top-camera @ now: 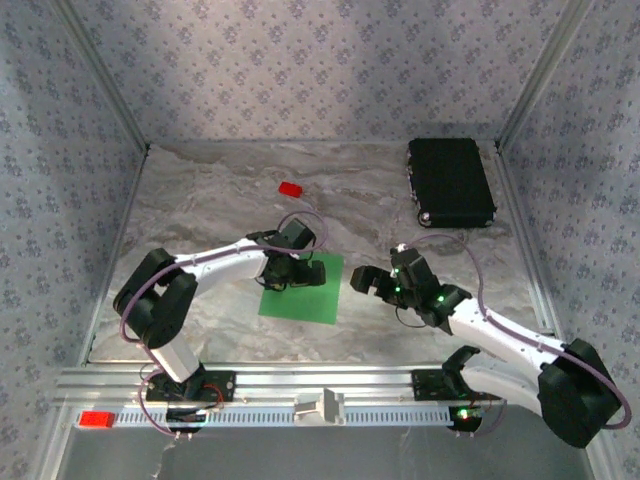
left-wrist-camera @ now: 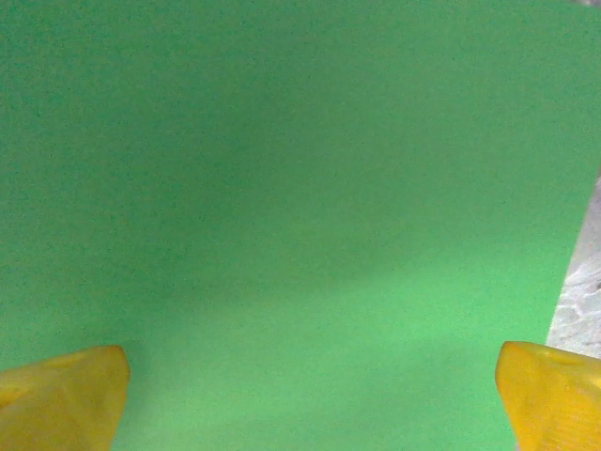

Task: Fold a paper plane with a square sheet of paper (pick it up from the middle)
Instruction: Move the square sheet of paper to the center of the table.

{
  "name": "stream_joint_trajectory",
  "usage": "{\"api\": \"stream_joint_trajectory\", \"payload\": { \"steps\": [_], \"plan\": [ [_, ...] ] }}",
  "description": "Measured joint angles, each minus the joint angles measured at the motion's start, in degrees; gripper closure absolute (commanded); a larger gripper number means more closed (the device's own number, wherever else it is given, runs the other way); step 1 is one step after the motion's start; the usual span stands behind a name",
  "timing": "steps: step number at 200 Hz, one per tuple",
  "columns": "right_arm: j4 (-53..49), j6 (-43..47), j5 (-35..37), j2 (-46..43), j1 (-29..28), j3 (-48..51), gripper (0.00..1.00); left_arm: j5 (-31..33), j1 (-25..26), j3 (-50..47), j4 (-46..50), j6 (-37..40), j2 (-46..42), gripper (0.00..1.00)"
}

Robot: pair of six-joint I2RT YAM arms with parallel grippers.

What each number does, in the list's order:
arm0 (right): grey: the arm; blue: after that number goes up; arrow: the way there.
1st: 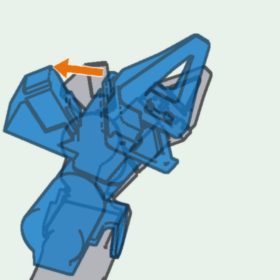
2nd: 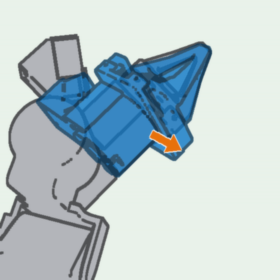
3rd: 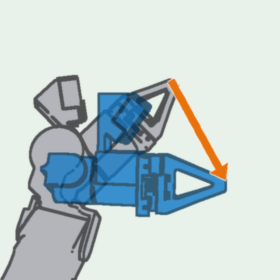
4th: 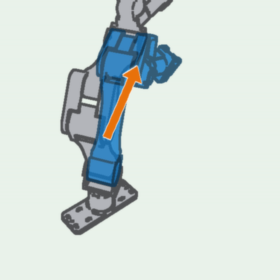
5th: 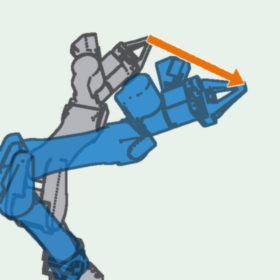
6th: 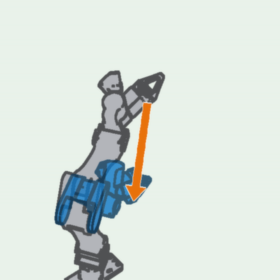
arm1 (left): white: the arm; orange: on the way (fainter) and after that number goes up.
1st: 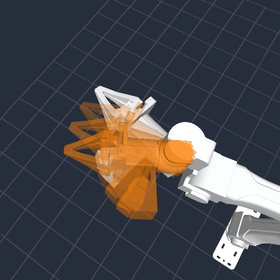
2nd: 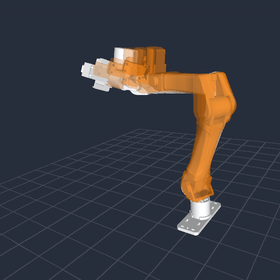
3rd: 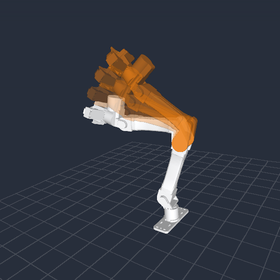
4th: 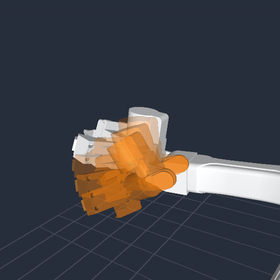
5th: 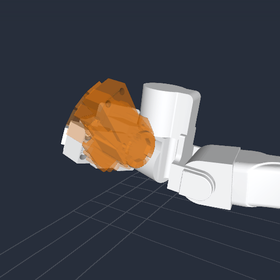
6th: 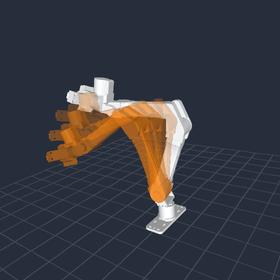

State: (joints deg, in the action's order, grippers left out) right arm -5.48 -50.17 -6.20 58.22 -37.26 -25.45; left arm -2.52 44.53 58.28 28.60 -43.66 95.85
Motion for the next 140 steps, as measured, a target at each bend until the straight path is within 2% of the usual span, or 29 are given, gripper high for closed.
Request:
{"api": "stream_joint_trajectory", "payload": {
  "steps": [57,113,140],
  "plan": [
    [-0.3,-0.1,0.0,1.3,-0.8,-0.7,0.01,-1.9,0.3,0.4,-0.3,-1.1,2.5,0.0],
    [-4.8,-4.0,3.4,0.0,0.0,-2.2,0.01,0.3,4.1,2.3,-2.8,-10.1,4.7,0.0],
    [-4.2,-4.5,1.7,-2.3,2.3,-1.5,0.01,2.6,6.3,5.4,-1.8,-12.5,6.4,0.0]
  ]
}}
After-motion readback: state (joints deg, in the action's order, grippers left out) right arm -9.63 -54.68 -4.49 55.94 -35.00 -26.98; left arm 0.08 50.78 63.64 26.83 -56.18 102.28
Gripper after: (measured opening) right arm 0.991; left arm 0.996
